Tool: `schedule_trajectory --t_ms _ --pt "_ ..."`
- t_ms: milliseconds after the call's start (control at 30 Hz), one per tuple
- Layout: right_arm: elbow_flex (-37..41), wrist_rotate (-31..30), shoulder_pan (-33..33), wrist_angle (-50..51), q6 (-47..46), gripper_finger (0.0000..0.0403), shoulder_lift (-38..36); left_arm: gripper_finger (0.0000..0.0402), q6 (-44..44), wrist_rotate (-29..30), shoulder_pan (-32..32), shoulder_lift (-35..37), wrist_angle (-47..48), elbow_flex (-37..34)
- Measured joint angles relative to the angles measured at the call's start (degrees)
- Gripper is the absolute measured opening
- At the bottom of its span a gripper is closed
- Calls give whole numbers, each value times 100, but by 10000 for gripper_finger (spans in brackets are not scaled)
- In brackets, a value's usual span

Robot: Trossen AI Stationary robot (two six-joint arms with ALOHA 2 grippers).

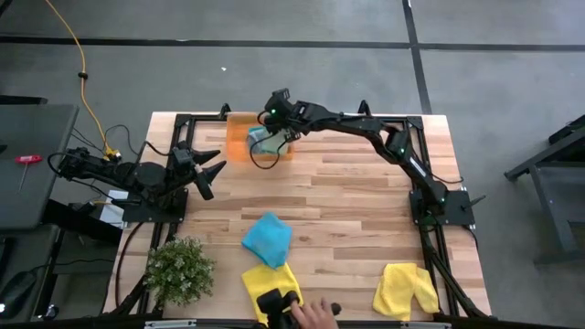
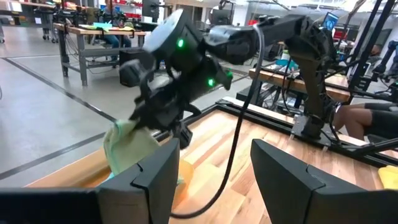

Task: Fold microfiber towels
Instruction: Put the green microfiber cloth into the orange bin, then fold the blue microfiber cloth on the table

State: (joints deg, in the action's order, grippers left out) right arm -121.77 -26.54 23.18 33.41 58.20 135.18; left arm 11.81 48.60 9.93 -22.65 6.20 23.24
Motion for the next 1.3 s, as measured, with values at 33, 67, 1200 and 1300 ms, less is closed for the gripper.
schedule_trajectory --t_ms 33,67,1200,1300 --pt "24 16 -2 4 19 0 35 188 0 -2 2 -2 0 0" --pt "33 39 -7 -22 24 0 63 188 0 -2 4 0 -1 0" --pt "-624 -238 -241 1837 -2115 222 -590 188 -242 85 2 0 27 0" --pt "329 196 -125 2141 -2957 222 -1404 188 -255 -50 11 0 42 0"
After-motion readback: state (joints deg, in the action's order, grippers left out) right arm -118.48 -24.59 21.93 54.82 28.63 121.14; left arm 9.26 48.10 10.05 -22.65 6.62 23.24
